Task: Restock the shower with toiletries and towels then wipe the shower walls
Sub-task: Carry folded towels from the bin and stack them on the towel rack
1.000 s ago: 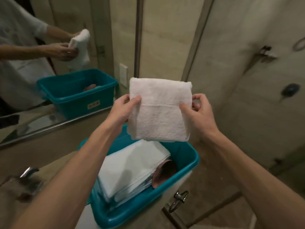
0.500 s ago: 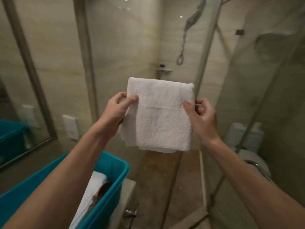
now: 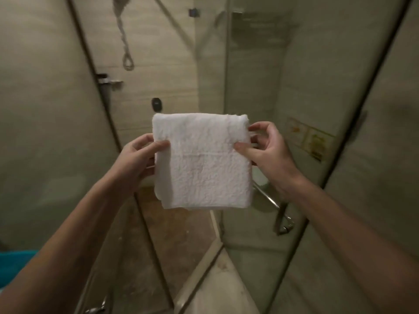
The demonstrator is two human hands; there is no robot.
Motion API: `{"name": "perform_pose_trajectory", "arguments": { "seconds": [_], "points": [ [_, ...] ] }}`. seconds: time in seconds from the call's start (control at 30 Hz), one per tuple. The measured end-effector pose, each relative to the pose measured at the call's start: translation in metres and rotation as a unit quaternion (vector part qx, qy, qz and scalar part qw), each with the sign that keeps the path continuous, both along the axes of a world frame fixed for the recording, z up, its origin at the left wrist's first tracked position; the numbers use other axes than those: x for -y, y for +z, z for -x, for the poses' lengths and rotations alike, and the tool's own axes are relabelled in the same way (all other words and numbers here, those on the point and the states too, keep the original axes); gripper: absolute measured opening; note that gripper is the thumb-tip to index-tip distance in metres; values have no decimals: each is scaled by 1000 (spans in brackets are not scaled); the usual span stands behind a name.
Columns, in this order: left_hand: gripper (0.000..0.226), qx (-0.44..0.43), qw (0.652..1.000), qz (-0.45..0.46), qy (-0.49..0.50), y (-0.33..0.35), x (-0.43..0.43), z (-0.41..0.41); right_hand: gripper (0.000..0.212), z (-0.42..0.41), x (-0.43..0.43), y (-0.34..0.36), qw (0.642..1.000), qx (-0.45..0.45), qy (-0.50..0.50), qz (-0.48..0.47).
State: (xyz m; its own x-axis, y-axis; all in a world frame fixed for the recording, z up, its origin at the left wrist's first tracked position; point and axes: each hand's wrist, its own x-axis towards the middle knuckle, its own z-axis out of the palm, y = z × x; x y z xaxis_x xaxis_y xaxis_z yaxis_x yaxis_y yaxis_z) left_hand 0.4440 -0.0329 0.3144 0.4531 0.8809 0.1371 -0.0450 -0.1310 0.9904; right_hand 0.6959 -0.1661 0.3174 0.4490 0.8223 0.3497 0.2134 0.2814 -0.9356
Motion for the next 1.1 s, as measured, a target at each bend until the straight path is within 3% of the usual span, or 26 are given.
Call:
{"name": "perform_pose_trajectory", "arguments": {
  "seconds": [0.27, 0.53, 0.6, 0.87, 1.1],
  "points": [
    [50, 37, 983, -8, -180, 16, 28, -129, 32, -66, 95, 11, 972, 25, -228, -47],
    [20, 87, 935, 0, -345, 26, 88, -239, 32, -97, 205, 23, 907, 58, -416, -30],
    [22, 86, 927, 5, -365, 20, 110, -263, 32, -104, 230, 20, 889, 61, -454, -22],
    [28, 63, 898, 11, -436, 12, 186, -354, 28, -147, 306, 8, 834, 37, -549, -32],
    [32, 59, 900, 23, -431, 18, 240, -462, 31, -235, 355, 7, 821, 8, -565, -78]
  ]
}}
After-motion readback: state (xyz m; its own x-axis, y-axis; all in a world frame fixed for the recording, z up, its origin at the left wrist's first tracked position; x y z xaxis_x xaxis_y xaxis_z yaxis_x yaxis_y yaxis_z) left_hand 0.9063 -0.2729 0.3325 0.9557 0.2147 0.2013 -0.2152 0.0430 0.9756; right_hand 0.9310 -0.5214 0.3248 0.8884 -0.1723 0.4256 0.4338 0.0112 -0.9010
